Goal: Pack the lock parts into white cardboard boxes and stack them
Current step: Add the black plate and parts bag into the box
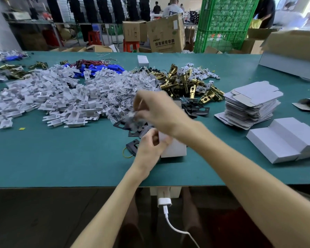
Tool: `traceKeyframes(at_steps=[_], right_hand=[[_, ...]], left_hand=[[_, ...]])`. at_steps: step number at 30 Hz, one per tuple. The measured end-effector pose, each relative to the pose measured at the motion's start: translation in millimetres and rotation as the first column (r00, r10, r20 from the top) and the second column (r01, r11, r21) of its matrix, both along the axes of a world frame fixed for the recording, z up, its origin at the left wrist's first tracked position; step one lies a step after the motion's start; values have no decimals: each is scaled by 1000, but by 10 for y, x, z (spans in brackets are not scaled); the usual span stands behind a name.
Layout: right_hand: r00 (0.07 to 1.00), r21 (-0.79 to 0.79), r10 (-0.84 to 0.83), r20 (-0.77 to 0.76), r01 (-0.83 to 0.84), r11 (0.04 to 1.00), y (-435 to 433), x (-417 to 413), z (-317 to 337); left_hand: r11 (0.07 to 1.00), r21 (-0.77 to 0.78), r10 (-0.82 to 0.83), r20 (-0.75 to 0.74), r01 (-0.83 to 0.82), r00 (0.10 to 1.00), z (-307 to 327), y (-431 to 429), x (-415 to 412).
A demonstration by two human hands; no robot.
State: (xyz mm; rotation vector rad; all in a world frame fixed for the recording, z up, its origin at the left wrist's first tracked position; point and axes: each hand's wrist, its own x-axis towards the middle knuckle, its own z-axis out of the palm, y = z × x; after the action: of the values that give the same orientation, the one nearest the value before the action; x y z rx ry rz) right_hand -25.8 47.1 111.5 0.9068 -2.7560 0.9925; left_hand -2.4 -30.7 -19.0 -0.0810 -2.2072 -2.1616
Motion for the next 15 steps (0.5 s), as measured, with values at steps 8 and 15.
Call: traceKeyframes(at_steps=[8,15], right_hand=[[956,103,-176,-234,205,973,740,-304,168],[980,148,-104,-169,130,980,804,-368,7]], left_hand=[[995,101,-16,-1,16,1000,-2,-12,12],[994,109,-26,-25,29,999,7,-15,11]])
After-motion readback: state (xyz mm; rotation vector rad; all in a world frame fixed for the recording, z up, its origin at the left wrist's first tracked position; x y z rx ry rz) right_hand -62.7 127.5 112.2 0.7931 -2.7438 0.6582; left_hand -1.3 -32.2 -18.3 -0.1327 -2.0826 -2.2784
